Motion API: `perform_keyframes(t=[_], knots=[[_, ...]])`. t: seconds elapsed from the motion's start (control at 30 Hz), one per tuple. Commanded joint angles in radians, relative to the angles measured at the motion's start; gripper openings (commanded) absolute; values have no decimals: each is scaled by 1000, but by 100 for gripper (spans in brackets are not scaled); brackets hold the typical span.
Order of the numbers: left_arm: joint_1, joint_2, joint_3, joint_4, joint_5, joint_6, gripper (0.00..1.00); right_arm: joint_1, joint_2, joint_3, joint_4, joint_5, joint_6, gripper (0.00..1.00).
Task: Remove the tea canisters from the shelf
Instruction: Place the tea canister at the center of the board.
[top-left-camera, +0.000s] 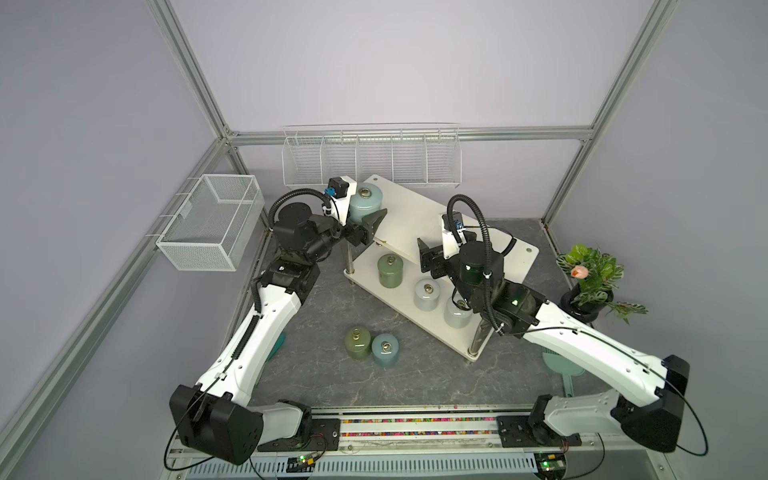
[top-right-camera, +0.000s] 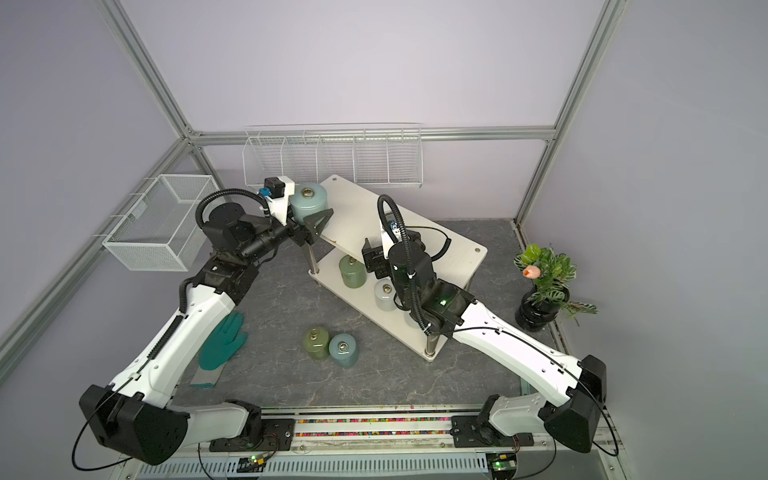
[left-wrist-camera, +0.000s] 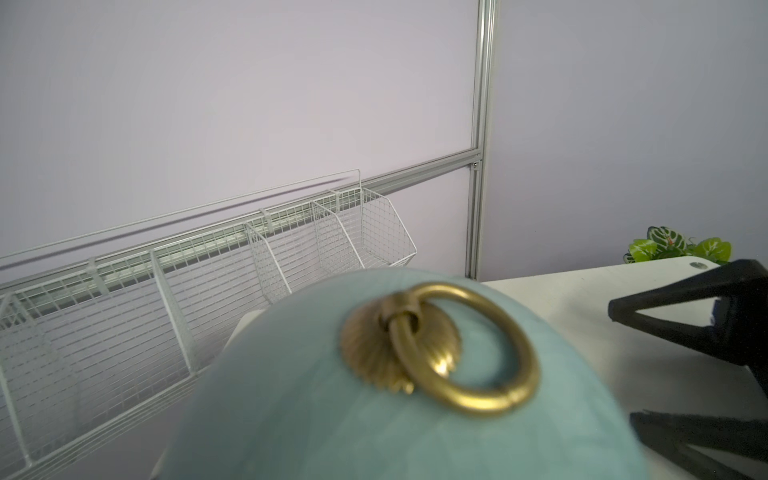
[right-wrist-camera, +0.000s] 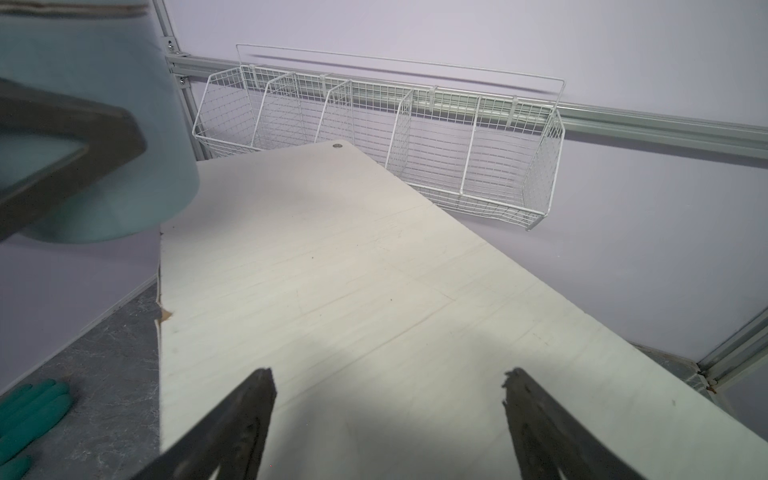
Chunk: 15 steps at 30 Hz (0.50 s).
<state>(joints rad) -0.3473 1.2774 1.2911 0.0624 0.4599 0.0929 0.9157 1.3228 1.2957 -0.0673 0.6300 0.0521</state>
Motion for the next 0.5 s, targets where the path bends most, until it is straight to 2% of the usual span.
perform_keyframes(t=[0.0,0.47], knots=[[-6,-92,-31,39,-71,40,76,-7,14,-29,15,-8,-6,89],[-5,-338,-223,-28,-302,10,76,-9,5,-56,33,-40,-6,89]])
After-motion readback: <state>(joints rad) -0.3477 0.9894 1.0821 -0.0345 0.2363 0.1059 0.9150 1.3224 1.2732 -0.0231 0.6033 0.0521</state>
